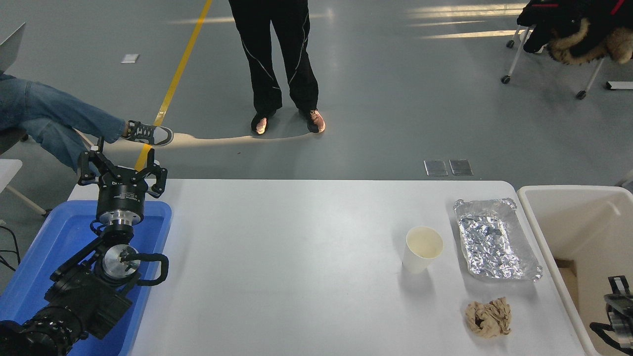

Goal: Pick up paper cup place in dustbin

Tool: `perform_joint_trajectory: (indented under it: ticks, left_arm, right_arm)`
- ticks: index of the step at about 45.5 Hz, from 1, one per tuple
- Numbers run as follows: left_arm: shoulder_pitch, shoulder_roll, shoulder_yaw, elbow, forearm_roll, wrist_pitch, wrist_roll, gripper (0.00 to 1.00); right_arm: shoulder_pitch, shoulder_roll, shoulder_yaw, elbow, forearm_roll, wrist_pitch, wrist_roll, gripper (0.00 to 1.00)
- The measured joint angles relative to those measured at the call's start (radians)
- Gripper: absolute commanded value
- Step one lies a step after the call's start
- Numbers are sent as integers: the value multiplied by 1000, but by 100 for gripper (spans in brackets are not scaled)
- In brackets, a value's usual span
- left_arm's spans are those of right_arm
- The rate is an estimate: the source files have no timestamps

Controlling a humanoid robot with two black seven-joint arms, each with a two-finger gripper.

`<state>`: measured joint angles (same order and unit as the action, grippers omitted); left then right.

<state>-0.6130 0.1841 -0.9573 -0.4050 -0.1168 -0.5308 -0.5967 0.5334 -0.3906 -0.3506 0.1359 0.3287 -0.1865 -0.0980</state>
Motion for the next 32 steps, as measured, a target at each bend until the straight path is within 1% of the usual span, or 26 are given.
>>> perform_joint_trajectory:
  ticks: [32]
  left_arm:
    - [0, -1, -2, 0, -3, 8, 1, 99]
  right_arm:
    - [17, -5, 11, 0, -11, 4, 3, 0]
